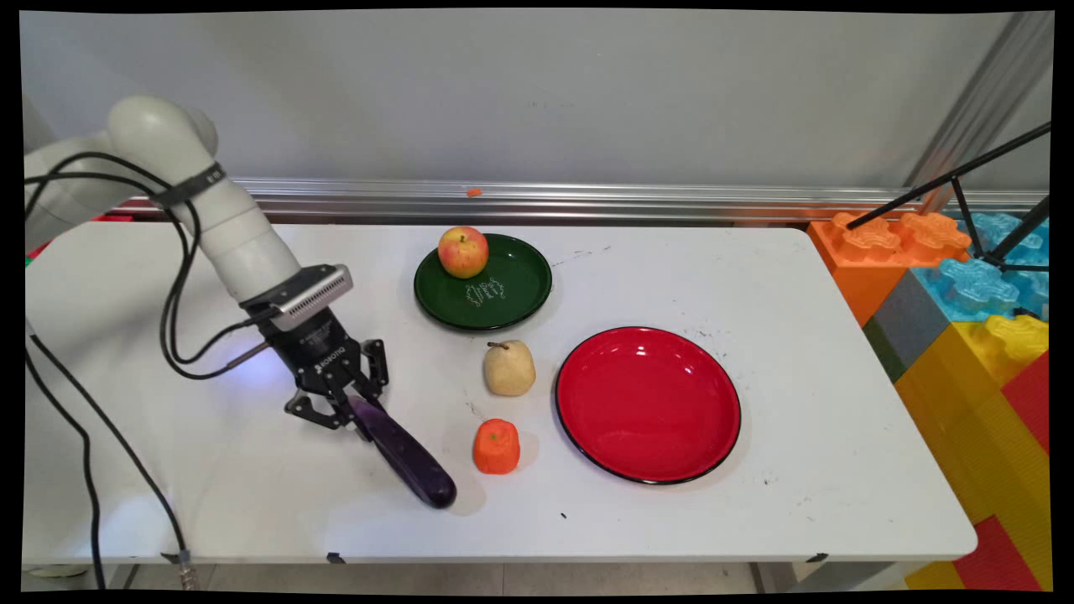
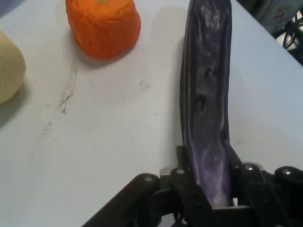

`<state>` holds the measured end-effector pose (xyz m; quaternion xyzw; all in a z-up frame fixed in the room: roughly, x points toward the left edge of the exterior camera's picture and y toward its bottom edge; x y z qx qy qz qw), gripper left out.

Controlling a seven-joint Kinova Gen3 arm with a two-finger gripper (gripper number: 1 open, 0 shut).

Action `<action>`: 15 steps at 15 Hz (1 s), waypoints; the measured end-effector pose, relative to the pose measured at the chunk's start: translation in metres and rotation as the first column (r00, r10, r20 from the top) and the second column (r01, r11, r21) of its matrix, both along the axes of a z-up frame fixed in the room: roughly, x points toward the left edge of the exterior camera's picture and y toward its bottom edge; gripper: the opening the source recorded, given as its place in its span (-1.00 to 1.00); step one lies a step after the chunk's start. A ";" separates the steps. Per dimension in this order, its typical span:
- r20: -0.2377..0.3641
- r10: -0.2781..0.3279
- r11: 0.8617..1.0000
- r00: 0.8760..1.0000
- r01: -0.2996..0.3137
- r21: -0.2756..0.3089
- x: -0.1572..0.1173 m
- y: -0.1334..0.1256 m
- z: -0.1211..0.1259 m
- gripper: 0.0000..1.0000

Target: Place the picked object on the table

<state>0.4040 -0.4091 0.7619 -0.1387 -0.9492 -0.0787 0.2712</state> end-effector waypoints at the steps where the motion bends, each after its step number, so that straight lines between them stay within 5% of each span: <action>1: 0.000 -0.001 1.000 1.000 0.001 0.000 -0.001 -0.001 -0.002 -1.00; 10: -0.001 -0.014 1.000 1.000 0.014 -0.010 -0.013 -0.008 -0.024 -1.00; 11: -0.002 -0.015 1.000 1.000 0.015 -0.011 -0.013 -0.008 -0.025 1.00; 15: -0.008 -0.016 1.000 1.000 0.016 -0.017 -0.017 -0.011 -0.028 1.00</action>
